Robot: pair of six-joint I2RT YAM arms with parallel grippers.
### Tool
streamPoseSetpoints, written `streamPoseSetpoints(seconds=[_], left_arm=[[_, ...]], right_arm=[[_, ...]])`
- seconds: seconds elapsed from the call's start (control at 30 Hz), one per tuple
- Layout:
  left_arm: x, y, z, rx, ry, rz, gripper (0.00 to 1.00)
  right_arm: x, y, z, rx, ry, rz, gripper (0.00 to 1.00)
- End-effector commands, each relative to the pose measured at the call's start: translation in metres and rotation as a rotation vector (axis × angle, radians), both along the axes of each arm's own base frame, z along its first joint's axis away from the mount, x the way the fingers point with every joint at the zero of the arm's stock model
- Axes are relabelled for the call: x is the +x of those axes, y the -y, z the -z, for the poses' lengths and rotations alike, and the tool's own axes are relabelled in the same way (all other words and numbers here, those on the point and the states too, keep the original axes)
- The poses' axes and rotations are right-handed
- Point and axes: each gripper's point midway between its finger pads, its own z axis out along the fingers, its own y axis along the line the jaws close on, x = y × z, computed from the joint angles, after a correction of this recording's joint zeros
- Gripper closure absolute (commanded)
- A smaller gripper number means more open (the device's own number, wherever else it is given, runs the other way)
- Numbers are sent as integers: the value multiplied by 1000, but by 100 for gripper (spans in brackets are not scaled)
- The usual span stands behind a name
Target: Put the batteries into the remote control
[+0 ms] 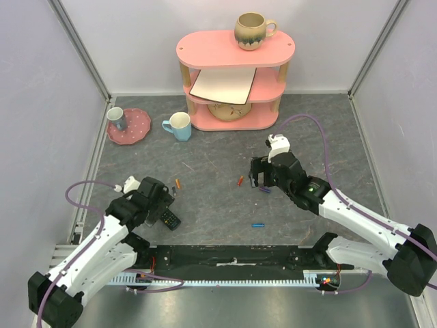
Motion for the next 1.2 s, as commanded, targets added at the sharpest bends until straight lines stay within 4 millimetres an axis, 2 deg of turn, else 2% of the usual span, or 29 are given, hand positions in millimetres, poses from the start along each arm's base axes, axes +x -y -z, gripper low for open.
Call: streamPoseSetpoints(seconds=[0.0, 0.2, 0.4, 0.57, 0.77, 0.97, 1.17], left_arm=[[9, -9, -6, 18, -6, -150, 17], [-1, -15, 1, 77, -134, -223, 17], [10, -17, 2, 90, -116, -243, 17], [9, -20, 17, 123, -199, -258, 17], [18, -22, 28, 124, -219, -271, 18], [29, -27, 39, 135, -253, -252, 28], [27, -26, 54, 154, -308, -211, 38]], right_arm=[[-5, -11, -2, 41, -9, -50, 2], [-9, -15, 0, 45, -16, -83, 2], [-10, -17, 1, 44, -22, -99, 2], [-12, -17, -1, 52, -19, -107, 2], [-15, -16, -3, 59, -17, -114, 2], [-16, -16, -2, 60, -21, -115, 2], [-16, -14, -3, 57, -17, -110, 2]])
